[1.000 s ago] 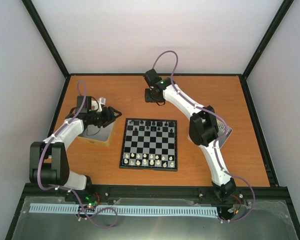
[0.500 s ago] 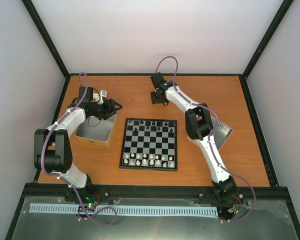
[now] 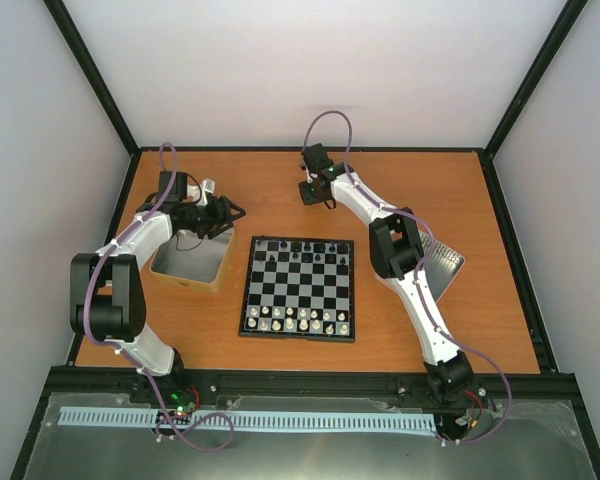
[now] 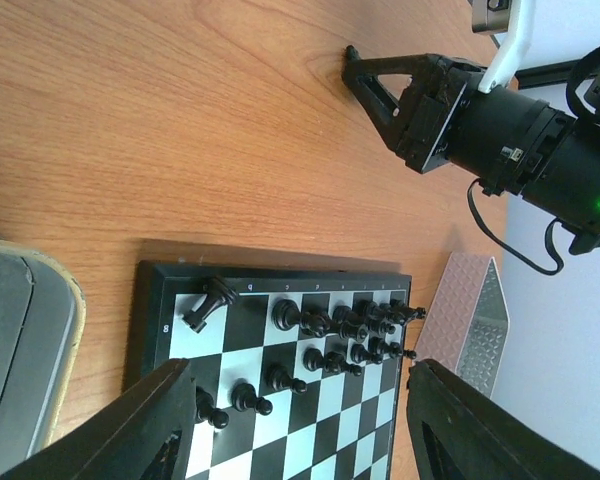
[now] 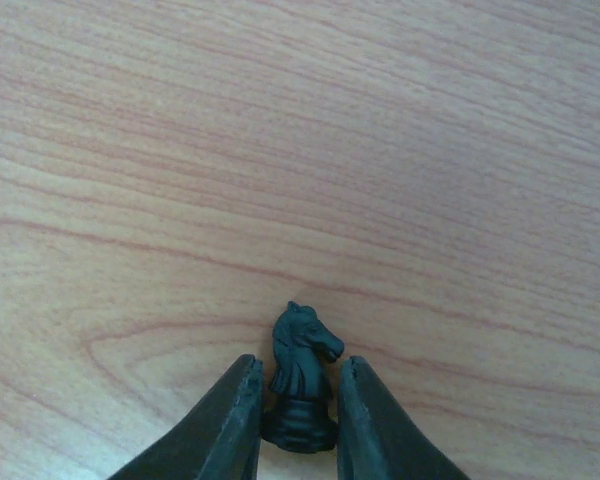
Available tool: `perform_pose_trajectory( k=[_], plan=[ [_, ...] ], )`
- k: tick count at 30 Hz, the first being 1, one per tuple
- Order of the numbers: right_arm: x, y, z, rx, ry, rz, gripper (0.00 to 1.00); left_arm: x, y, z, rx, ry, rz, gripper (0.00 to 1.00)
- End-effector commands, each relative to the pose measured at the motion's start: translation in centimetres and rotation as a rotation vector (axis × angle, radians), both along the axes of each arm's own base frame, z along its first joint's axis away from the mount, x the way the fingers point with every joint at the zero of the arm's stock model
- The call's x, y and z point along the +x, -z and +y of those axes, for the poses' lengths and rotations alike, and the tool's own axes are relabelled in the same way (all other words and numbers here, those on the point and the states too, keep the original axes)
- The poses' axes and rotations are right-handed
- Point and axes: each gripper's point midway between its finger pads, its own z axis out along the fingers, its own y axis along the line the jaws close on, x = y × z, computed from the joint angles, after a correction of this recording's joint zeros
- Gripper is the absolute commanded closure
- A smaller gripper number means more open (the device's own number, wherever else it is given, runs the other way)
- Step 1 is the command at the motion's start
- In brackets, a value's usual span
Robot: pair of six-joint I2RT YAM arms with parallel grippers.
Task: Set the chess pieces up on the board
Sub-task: Pick up the chess piece at the center of the board.
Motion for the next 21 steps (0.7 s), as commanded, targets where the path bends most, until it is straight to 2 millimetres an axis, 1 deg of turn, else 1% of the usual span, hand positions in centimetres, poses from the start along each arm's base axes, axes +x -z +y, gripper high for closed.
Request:
perform_pose_trajectory(
  k=[1, 3, 6, 9, 10, 11, 12, 14, 15, 17, 18, 21],
  plan=[
    [-0.2, 0.9, 0.0, -0.016, -0.046, 0.015, 0.81, 0.8, -1.5, -0.6, -0.011, 0.026, -0.036, 0.41],
    [-0.1, -0.1, 0.1, -0.009, -0.045, 0.002, 0.84, 0.9, -1.7, -0.6, -0.016, 0.029, -0.040, 0.41],
    [0.0, -2.5, 0.7, 0.039, -0.055, -0.020, 0.84, 1.2, -2.2, -1.0, -0.031, 0.036, -0.042, 0.41],
    [-0.6, -6.2, 2.2, 0.175, -0.094, -0.025, 0.85, 1.7, -3.3, -1.4, -0.059, 0.047, -0.046, 0.40],
    [-1.0, -8.2, 2.7, 0.239, -0.116, -0.027, 0.85, 1.8, -3.7, -1.5, -0.071, 0.051, -0.042, 0.40],
    [-1.5, -9.6, 3.3, 0.302, -0.143, -0.021, 0.85, 2.0, -4.3, -1.6, -0.081, 0.054, -0.052, 0.40],
    [-2.4, -10.7, 3.9, 0.367, -0.176, -0.001, 0.85, 2.1, -4.9, -1.8, -0.093, 0.057, -0.056, 0.40],
    [-4.1, -13.5, 5.4, 0.493, -0.263, 0.012, 0.85, 2.1, -6.0, -2.0, -0.117, 0.059, -0.061, 0.40],
    [-5.7, -14.6, 6.3, 0.573, -0.329, 0.042, 0.85, 2.0, -6.5, -2.2, -0.133, 0.064, -0.061, 0.39],
    [-7.7, -16.7, 7.2, 0.683, -0.412, 0.060, 0.84, 1.7, -7.2, -2.5, -0.166, 0.073, -0.042, 0.38],
    [-9.1, -18.0, 7.9, 0.753, -0.477, 0.079, 0.83, 1.4, -7.6, -2.8, -0.190, 0.087, -0.036, 0.37],
    [-11.8, -20.6, 8.9, 0.838, -0.596, 0.078, 0.83, 1.0, -8.8, -3.5, -0.253, 0.109, -0.015, 0.34]
  ],
)
